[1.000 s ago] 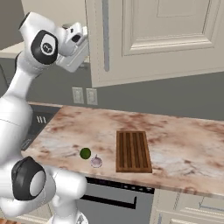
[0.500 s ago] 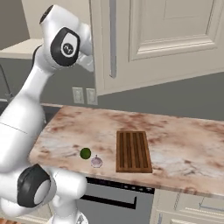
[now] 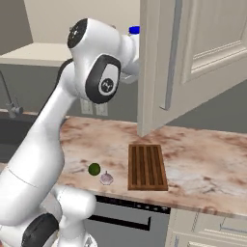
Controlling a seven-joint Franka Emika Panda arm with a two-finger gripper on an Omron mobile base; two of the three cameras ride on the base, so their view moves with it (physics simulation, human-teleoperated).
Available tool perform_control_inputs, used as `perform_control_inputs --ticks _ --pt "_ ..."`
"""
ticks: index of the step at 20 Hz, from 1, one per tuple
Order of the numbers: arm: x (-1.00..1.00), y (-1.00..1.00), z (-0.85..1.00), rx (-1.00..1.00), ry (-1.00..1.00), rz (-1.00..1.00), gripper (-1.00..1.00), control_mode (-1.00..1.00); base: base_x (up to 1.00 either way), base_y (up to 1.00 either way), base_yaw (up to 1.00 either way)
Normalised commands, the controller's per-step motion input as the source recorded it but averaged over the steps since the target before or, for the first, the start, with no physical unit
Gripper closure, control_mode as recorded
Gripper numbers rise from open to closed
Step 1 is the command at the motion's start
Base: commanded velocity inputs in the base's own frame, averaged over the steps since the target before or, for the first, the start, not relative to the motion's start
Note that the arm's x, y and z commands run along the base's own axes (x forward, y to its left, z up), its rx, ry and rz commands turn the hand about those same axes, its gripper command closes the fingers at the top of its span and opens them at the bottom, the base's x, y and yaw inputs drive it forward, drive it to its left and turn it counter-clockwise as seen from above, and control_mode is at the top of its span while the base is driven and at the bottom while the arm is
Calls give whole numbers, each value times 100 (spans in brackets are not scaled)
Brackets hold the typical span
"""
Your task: Open the cabinet. Place the bowl and condiment on the counter. Then place the lime and garlic on the cutting board.
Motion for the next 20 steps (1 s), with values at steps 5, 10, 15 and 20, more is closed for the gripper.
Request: perform_control_inputs --ticks 5,10,15,20 --pt "-6 -100 15 12 -12 -2 -100 -100 0 0 0" --pt "24 -100 0 12 -1 -6 -100 -100 0 0 0" --pt "11 -75 0 14 -8 -1 -100 -100 0 0 0" --pt "-21 -17 0 16 -18 1 -100 -100 0 0 0"
